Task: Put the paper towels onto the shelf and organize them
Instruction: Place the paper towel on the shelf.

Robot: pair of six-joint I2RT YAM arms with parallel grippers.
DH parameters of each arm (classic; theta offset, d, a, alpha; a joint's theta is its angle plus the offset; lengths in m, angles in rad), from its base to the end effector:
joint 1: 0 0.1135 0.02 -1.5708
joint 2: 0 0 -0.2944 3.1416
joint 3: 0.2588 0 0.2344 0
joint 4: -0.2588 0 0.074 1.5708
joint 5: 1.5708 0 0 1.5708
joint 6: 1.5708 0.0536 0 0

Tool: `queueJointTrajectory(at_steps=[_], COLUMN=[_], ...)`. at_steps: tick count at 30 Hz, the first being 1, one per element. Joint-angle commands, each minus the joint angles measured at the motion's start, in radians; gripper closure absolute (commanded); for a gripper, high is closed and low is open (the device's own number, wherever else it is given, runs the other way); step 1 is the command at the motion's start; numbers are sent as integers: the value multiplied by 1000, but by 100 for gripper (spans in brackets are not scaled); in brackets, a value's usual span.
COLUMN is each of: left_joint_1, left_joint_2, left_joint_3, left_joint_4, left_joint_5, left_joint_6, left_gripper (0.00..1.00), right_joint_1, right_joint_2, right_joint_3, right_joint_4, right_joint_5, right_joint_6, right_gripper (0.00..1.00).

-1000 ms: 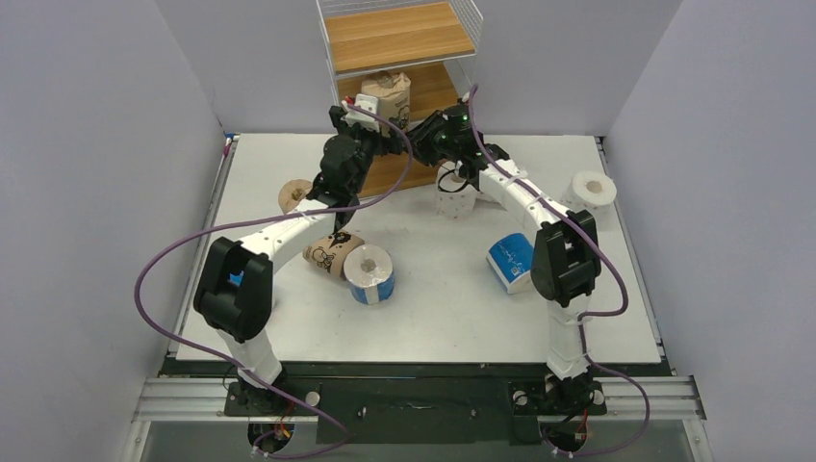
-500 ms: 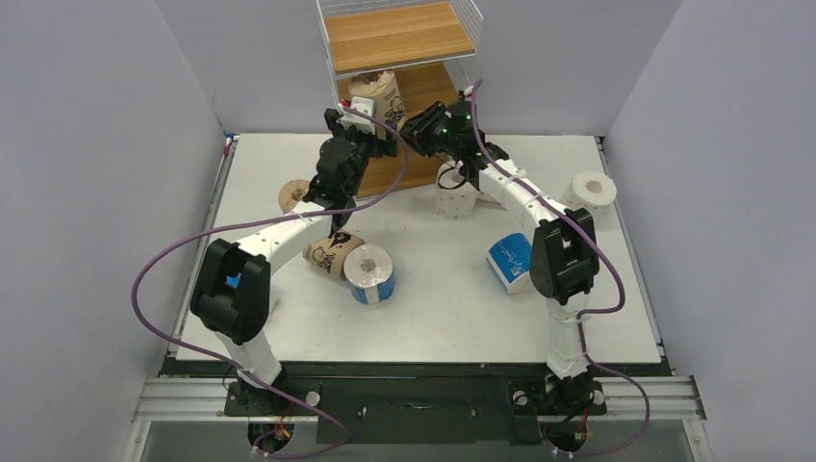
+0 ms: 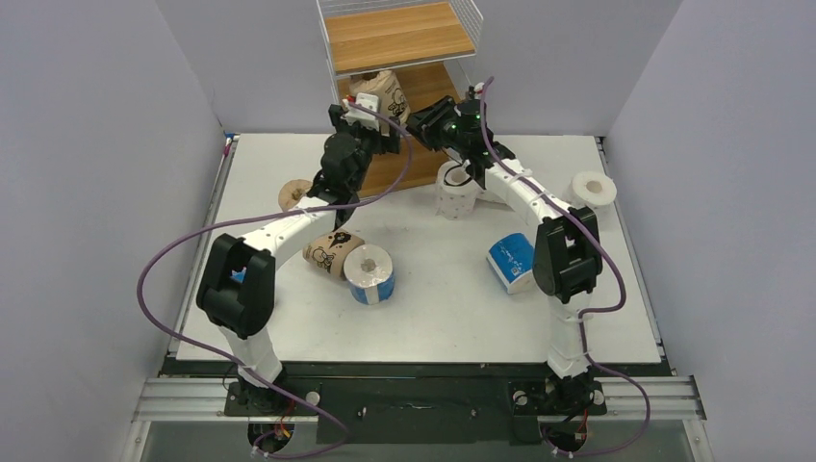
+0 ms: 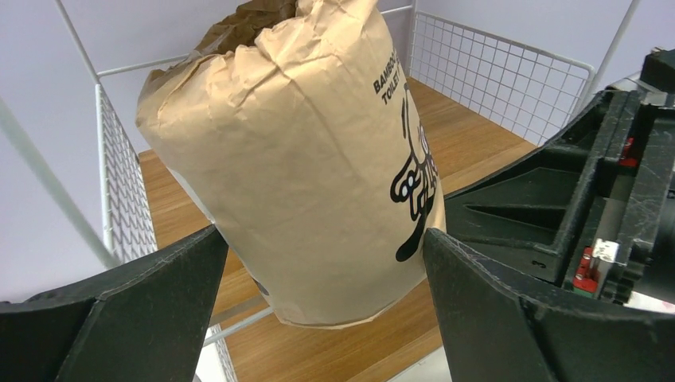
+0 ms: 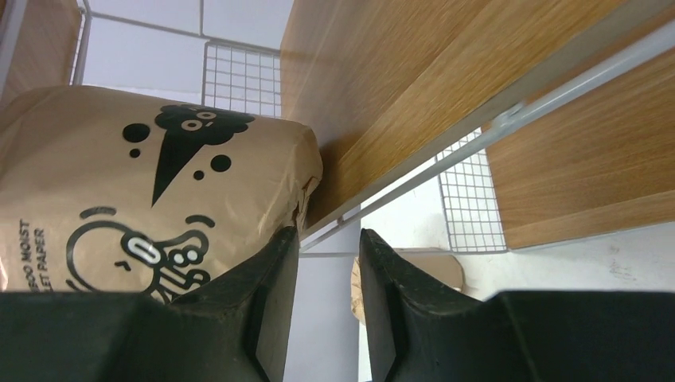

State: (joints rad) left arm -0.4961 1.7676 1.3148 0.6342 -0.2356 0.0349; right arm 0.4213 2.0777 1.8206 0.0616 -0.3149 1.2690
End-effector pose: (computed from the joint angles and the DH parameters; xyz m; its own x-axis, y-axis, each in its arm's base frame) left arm 0.3855 -0.1944 0.3798 0.1677 -0.0522 -0.9845 0.2552 0.9668 -0.0078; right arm 0.4677 0.2278 0.3470 -0.6887 0.6862 -0.2341 -0.0287 0.2968 0.9545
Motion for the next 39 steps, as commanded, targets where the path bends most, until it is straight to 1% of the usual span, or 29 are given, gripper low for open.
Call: queueJointTrajectory(at_steps=[1, 3, 7, 11, 17, 22, 26, 28, 30, 31, 33, 39], left_joint_1=[-14, -22, -30, -37, -48, -56, -59, -64, -70, -70, -74, -80], left_joint_2=[45, 64, 106, 143, 207, 273, 322, 331, 318, 297, 254, 83], left_joint_3=[93, 121, 174, 211, 293, 376, 473, 491, 470, 456, 405, 251], left_joint_4=[-11, -16, -24, -26, -36, -58, -95, -111, -110, -106, -88, -53], left_joint_5=[17, 17, 15, 15, 21, 24, 39, 42, 45, 49, 52, 54], left_joint_6=[15, 21, 23, 10, -13, -28, -57, -57, -55, -55, -52, -67], left_gripper=[10, 10, 10, 10, 10, 9, 9, 9, 5, 0, 3, 4], right_joint_1=[-25, -32, -51, -74, -99, -114, -119, -122, -124, -124, -123, -120], right_joint_2=[-51, -58, -106, -179, -313, -392, -426, -437, -451, -461, -477, -533], right_joint_3=[4, 2, -54, -162, -306, -360, -375, -383, -392, -395, -401, -420], right_joint_4=[102, 73, 38, 25, 21, 13, -1, -8, -14, -20, -31, -57], right_joint_5=[-21, -21, -8, 1, 41, 71, 88, 100, 115, 126, 143, 186], right_joint_6=[3, -10, -40, -66, -112, -147, -179, -198, -218, -226, -250, -319], right_gripper=[68, 66, 63, 59, 56, 56, 56, 56, 55, 55, 55, 52])
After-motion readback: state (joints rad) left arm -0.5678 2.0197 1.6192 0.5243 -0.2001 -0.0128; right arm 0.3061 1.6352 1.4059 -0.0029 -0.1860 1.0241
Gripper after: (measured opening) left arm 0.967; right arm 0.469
